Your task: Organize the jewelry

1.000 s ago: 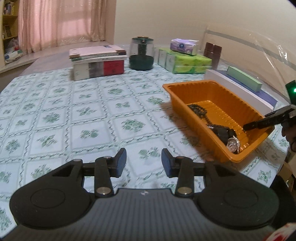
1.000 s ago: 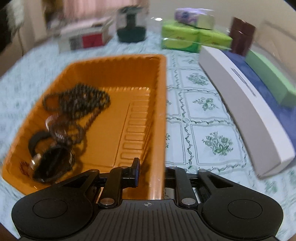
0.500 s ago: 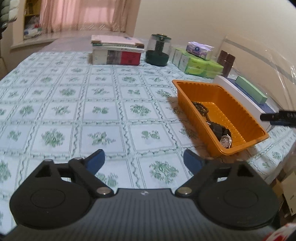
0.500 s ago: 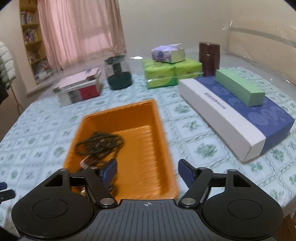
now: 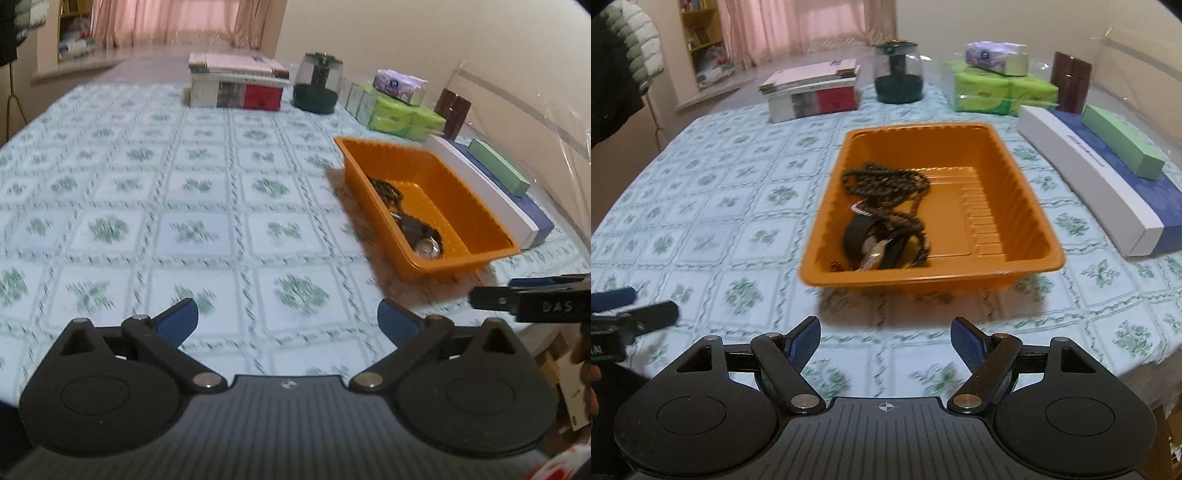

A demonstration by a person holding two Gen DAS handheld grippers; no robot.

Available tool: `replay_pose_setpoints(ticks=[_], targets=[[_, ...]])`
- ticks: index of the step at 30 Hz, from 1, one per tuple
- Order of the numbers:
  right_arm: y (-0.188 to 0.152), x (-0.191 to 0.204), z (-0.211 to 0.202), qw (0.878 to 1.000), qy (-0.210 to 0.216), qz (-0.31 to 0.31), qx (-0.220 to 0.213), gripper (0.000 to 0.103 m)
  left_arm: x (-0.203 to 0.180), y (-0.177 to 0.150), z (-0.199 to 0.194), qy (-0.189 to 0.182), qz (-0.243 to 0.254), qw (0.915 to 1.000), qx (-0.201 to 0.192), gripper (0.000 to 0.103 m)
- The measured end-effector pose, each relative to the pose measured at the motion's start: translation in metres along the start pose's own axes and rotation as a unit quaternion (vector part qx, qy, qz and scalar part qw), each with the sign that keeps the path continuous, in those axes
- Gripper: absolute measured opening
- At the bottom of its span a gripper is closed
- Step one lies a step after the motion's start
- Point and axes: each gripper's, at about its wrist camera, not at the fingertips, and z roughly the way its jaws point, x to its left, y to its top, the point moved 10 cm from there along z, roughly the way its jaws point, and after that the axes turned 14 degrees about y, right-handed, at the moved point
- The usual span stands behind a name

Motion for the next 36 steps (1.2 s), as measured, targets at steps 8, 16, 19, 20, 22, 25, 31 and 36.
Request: replay_pose_setpoints(ticks=[8, 16, 19, 20, 22, 25, 31, 36], targets=[[-0.004, 0.025, 0.003, 1.0, 0.017, -0.005, 0.005, 0.077, -0.001, -0.003, -0.003, 0.016, -0.008, 0.9998, 0.009, 0.102], [0.001, 0.036, 0.001, 1.0, 0.023, -0.018, 0.005, 0.077, 0.0, -0.003, -0.005, 0.033, -0.01, 0.9993, 0.014, 0.102], [0.003, 0.037, 0.001, 1.0, 0.023, -0.016, 0.002, 0.077, 0.001, -0.002, -0.006, 0.038, -0.007, 0.9992, 0.011, 0.102], [0.003, 0.037, 0.001, 1.0, 0.023, -0.017, 0.002, 0.077, 0.001, -0.003, -0.006, 0.041, -0.006, 0.9991, 0.01, 0.102], [0.003, 0.038, 0.001, 1.0, 0.023, -0.019, 0.003, 0.077, 0.002, -0.003, -0.006, 0.048, -0.002, 0.9988, 0.01, 0.102], [0.001, 0.038, 0.002, 1.0, 0.023, -0.018, 0.005, 0.077, 0.003, -0.003, -0.006, 0.051, -0.002, 0.9986, 0.01, 0.102], [0.001, 0.037, 0.002, 1.0, 0.023, -0.018, 0.005, 0.077, 0.002, -0.003, -0.006, 0.05, 0.001, 0.9987, 0.008, 0.102], [0.001, 0.037, 0.002, 1.0, 0.023, -0.018, 0.005, 0.077, 0.004, -0.003, -0.006, 0.05, 0.0, 0.9987, 0.008, 0.102]])
